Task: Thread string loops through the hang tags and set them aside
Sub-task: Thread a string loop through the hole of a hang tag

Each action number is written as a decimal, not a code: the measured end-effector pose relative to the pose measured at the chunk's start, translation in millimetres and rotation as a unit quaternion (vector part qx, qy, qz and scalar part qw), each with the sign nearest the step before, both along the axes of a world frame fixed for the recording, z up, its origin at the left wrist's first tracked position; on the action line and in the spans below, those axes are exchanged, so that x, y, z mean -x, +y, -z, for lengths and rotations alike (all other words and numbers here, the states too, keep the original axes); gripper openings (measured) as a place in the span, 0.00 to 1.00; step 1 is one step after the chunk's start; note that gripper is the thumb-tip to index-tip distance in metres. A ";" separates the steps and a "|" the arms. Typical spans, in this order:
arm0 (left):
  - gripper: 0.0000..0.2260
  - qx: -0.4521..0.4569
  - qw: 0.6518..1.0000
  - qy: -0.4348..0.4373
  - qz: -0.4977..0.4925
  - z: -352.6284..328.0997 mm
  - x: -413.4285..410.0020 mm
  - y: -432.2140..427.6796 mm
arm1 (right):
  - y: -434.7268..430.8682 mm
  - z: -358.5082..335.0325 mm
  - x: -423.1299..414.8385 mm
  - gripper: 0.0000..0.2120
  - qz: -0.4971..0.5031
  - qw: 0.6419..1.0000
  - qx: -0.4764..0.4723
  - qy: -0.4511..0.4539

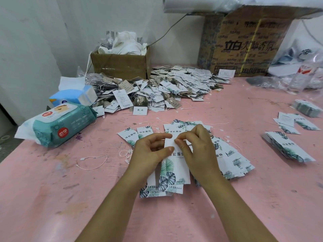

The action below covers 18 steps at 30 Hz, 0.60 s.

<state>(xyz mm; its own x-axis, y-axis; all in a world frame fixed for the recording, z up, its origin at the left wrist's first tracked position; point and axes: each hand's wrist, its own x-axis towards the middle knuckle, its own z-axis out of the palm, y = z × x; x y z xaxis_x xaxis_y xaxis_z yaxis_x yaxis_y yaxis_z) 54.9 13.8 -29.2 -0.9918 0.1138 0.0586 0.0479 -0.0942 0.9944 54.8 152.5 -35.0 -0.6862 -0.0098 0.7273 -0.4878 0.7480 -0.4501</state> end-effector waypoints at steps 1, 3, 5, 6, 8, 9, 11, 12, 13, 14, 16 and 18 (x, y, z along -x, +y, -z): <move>0.13 -0.004 1.000 -0.002 0.004 -0.3 -0.2 -0.1 | 0.3 -0.1 0.3 0.07 0.007 1.000 -0.009 0.013; 0.13 -0.005 1.000 -0.001 0.009 -0.6 -0.3 0.0 | 0.7 0.1 0.7 0.06 0.018 0.999 -0.023 0.029; 0.10 -0.013 1.000 -0.005 0.009 -1.7 -0.6 0.3 | 0.0 0.5 1.1 0.06 0.024 0.999 -0.027 0.036; 0.08 -0.025 1.000 -0.012 0.008 -2.5 -0.6 0.5 | -0.6 0.9 1.4 0.06 0.024 0.999 -0.025 0.036; 0.07 -0.062 0.998 -0.032 0.010 -3.4 0.3 -0.1 | -1.5 1.7 1.5 0.06 0.016 0.999 -0.012 0.030; 0.09 -0.084 0.995 -0.043 0.014 -3.5 0.8 -0.8 | -1.8 2.1 1.3 0.05 0.007 1.000 -0.001 0.024; 0.11 -0.116 0.991 -0.057 0.026 -4.5 1.7 -3.0 | -2.1 2.6 0.4 0.06 -0.019 0.999 0.024 0.013; 0.11 -0.123 0.990 -0.061 0.035 -4.7 1.7 -4.1 | -2.7 2.5 -0.3 0.07 -0.032 0.999 0.035 0.011; 0.11 -0.129 0.988 -0.065 0.047 -5.0 2.0 -4.7 | -3.7 2.2 -1.1 0.08 -0.044 0.998 0.041 0.012; 0.12 -0.134 0.987 -0.068 0.059 -5.2 1.9 -5.1 | -4.8 1.8 -1.9 0.11 -0.054 0.998 0.043 0.015; 0.12 -0.140 0.985 -0.071 0.077 -5.1 2.3 -5.8 | -6.6 0.7 -2.8 0.14 -0.063 0.997 0.039 0.020; 0.13 -0.148 0.983 -0.071 0.086 -3.7 2.7 -6.6 | -6.7 0.6 -3.1 0.14 -0.066 0.997 0.036 0.020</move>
